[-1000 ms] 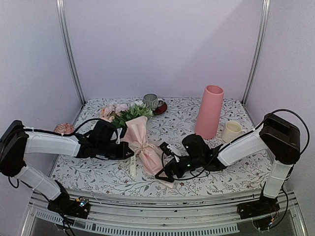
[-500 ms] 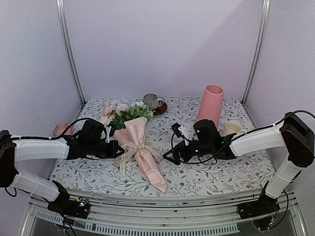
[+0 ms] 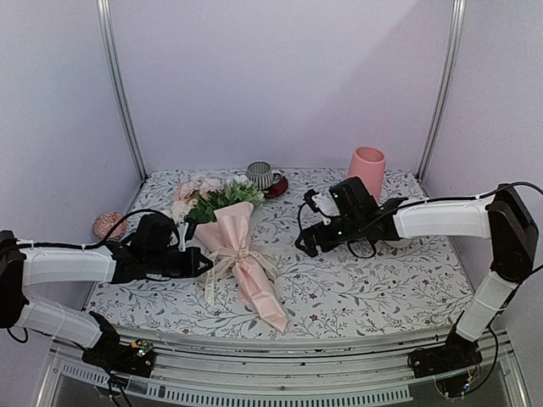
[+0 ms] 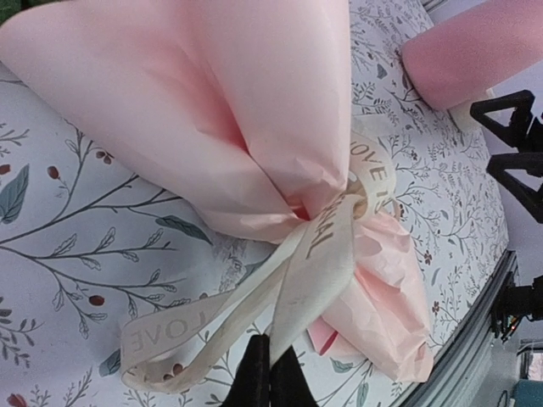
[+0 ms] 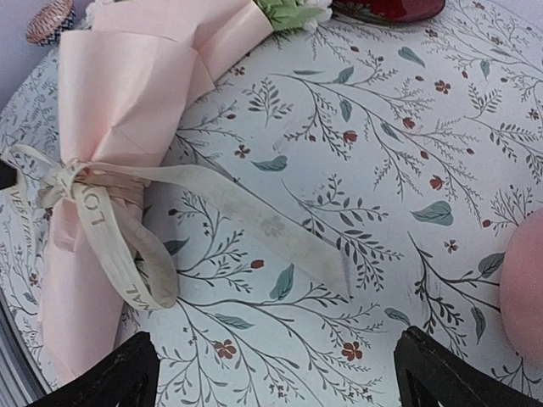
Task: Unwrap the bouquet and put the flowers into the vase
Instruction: Untie the ribbon from the tied bouquet.
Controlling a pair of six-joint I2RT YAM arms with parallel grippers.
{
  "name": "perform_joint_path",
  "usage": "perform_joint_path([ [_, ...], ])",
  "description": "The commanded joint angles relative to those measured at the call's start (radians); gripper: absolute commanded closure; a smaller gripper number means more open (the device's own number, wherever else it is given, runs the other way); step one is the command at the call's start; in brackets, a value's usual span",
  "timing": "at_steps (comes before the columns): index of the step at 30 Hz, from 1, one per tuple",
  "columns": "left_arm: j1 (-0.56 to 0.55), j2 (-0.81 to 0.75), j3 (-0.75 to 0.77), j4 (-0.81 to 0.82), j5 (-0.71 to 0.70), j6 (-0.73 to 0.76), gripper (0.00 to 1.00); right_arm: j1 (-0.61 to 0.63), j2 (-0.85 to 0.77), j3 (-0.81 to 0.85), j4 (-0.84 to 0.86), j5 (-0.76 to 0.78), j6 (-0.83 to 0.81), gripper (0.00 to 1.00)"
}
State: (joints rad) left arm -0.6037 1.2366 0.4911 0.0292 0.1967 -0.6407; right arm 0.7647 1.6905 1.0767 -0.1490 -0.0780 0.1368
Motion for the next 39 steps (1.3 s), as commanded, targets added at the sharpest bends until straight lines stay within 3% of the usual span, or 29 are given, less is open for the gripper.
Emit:
perform_joint_path([
  [1, 0.013, -0.017, -0.015, 0.038, 0.006, 0.004, 1.0, -0.003, 0.067, 0.055, -0.179, 0.072, -0.034, 0.01],
  [22, 0.013, -0.032, -0.035, 0.07, 0.017, 0.027, 1.0, -0.003, 0.28, 0.285, -0.367, 0.05, -0.052, 0.01],
  [32, 0.013, -0.022, -0.037, 0.089, 0.029, 0.018, 1.0, -0.004, 0.414, 0.448, -0.383, 0.032, -0.179, 0.04],
  [36, 0.013, -0.022, -0.035, 0.089, 0.029, 0.017, 1.0, -0.004, 0.477, 0.522, -0.398, 0.038, -0.245, 0.12],
  [39, 0.013, -0.019, -0.035, 0.093, 0.031, 0.016, 1.0, -0.004, 0.484, 0.517, -0.353, 0.059, -0.27, 0.12],
])
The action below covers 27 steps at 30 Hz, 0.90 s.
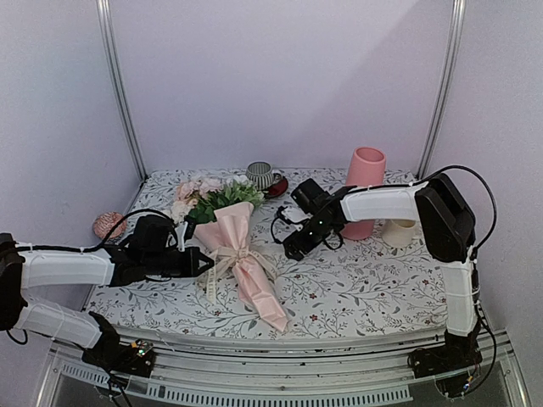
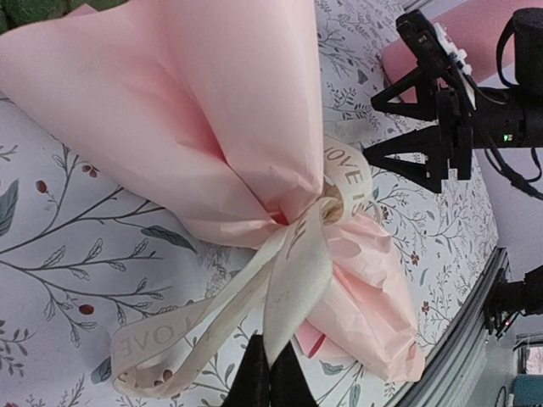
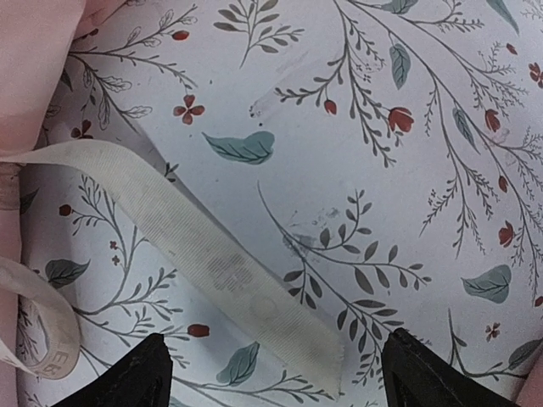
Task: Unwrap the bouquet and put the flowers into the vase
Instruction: Untie the ribbon from the tied bouquet.
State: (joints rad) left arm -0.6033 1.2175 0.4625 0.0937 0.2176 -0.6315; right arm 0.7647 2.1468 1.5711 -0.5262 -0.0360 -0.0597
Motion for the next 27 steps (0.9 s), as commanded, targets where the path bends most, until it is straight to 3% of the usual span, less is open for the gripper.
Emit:
perform_joint_path([
  [1, 0.013, 0.002, -0.006, 0.029, 0.013, 0.007, 1.0, -0.003, 0.03, 0.022, 0.035, 0.018, -0.09, 0.12],
  [10, 0.013, -0.001, -0.004, 0.029, 0.02, 0.01, 1.0, -0.001, 0.102, 0.117, 0.001, -0.033, -0.165, 0.14],
  [27, 0.013, 0.025, 0.001, 0.05, 0.04, 0.022, 1.0, 0.046, 0.17, 0.15, 0.106, -0.1, -0.32, 0.27],
])
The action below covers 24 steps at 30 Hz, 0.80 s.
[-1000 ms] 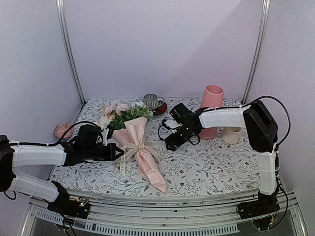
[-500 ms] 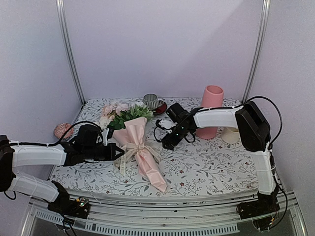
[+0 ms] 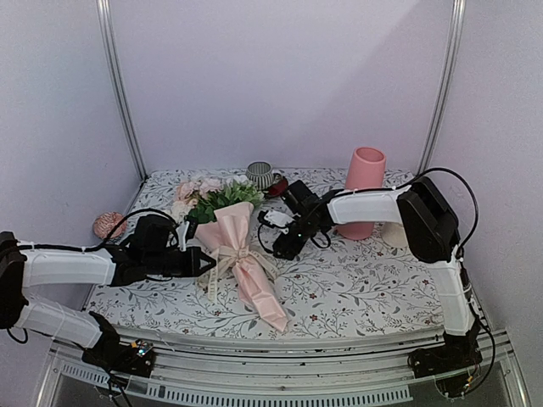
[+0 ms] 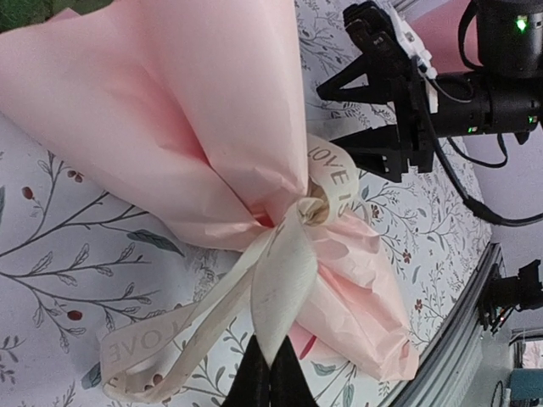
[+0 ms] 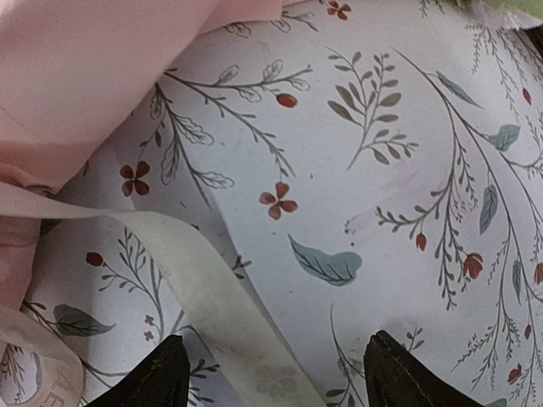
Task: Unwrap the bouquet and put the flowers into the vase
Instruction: Untie the ribbon from the tied bouquet.
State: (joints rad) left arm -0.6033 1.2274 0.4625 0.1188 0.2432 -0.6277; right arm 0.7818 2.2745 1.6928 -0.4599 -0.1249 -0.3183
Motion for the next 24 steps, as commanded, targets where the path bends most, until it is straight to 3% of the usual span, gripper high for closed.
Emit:
perform_joint_path([
  [1, 0.013, 0.017, 0.003, 0.025, 0.014, 0.018, 1.0, 0.035, 0.049, 0.034, 0.044, -0.004, -0.075, 0.27],
  [7, 0.013, 0.027, 0.01, 0.028, 0.016, 0.022, 1.0, 0.066, 0.097, 0.069, 0.06, -0.061, -0.115, 0.3],
  [12, 0.013, 0.027, 0.001, 0.037, 0.019, 0.023, 1.0, 0.067, 0.119, 0.074, 0.111, -0.093, -0.11, 0.48],
  [14, 0.013, 0.029, 0.003, 0.038, 0.021, 0.025, 1.0, 0.067, 0.119, 0.073, 0.132, -0.124, -0.1, 0.62],
  [16, 0.014, 0.03, 0.006, 0.033, 0.019, 0.026, 1.0, 0.067, 0.109, 0.068, 0.157, -0.166, -0.087, 0.93],
  [17, 0.013, 0.03, 0.009, 0.029, 0.016, 0.027, 1.0, 0.067, 0.097, 0.063, 0.17, -0.178, -0.081, 0.97],
  [24, 0.013, 0.006, 0.016, 0.003, 0.004, 0.028, 1.0, 0.061, -0.132, -0.161, 0.395, -0.103, -0.005, 0.98],
])
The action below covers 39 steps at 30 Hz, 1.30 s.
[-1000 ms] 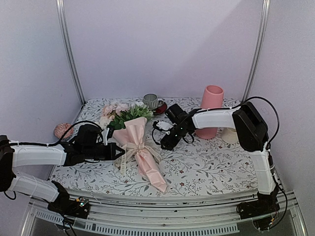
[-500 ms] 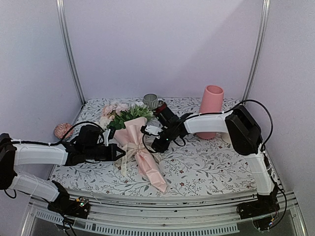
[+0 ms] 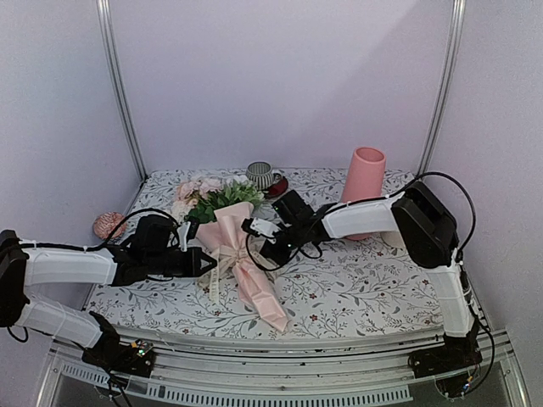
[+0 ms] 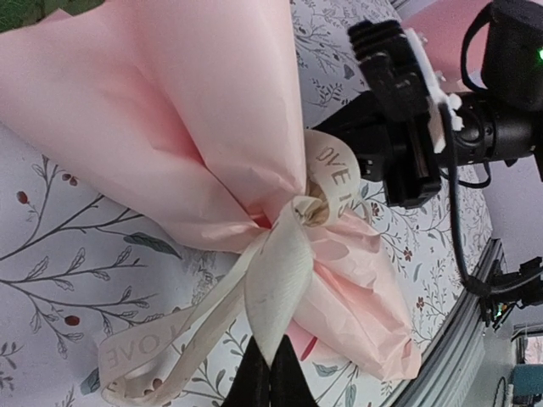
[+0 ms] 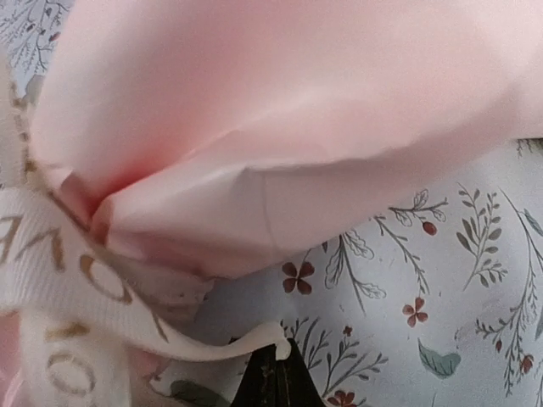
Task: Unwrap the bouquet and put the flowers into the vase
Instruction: Untie the ribbon from the tied bouquet.
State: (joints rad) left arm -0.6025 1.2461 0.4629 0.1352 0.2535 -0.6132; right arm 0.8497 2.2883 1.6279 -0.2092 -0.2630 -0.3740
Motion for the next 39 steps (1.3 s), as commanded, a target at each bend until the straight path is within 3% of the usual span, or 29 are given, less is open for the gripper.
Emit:
perform_joint_path([
  [1, 0.012, -0.02, 0.016, -0.02, -0.009, 0.015, 1.0, -0.011, -0.185, -0.126, 0.162, 0.049, 0.064, 0.98],
  [12, 0.012, -0.06, 0.01, -0.044, -0.029, 0.029, 1.0, -0.032, -0.336, -0.304, 0.215, 0.078, 0.16, 0.98],
  [25, 0.012, -0.077, 0.055, -0.106, -0.04, 0.042, 1.0, -0.037, -0.406, -0.369, 0.275, 0.286, 0.301, 0.98],
  [39, 0.012, -0.107, 0.137, -0.167, -0.044, 0.068, 1.0, -0.048, -0.48, -0.448, 0.294, 0.393, 0.369, 0.98],
])
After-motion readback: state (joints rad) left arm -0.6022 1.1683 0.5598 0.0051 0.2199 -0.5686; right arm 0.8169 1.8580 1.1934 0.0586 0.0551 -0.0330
